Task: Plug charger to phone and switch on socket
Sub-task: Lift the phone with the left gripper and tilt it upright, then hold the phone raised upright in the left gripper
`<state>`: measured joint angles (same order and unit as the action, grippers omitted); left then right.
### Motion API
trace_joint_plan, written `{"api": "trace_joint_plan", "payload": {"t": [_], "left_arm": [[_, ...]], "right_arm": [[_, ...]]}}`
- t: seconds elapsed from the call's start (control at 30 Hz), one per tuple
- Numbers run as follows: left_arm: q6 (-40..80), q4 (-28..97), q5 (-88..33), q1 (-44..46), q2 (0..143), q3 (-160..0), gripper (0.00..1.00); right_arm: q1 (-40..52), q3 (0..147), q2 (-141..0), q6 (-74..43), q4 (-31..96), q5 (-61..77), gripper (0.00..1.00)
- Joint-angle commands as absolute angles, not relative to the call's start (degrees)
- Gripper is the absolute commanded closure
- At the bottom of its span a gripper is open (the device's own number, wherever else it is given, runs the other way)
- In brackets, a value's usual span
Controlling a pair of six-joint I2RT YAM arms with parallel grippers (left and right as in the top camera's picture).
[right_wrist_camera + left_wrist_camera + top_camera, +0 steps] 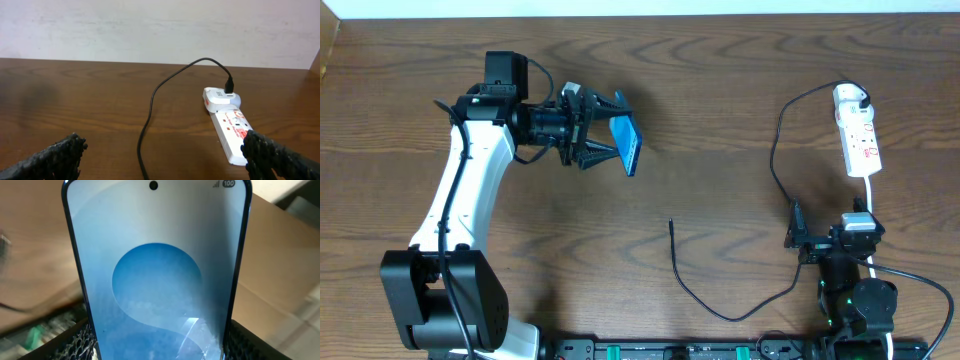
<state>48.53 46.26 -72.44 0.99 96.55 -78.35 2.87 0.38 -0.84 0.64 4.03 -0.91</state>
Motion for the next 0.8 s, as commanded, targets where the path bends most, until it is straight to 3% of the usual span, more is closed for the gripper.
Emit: {"api": "trace_joint_plan", "payload": {"t": [0.0,0.27,0.77], "left_arm": [[57.2,46.2,-82.0,1.1,95.4,-78.7,0.93],[63.3,46.2,-82.1,1.1,95.4,-78.7,0.93],[63.4,46.2,-82.1,1.1,95.4,-78.7,0.93]], "right_arm": [[3.3,0.3,-0.4,0.3,4.3,-1.3,0.01],[3.3,0.3,-0.4,0.3,4.3,-1.4,0.01],[3.3,0.3,-0.4,0.3,4.3,-1.3,0.01]]}}
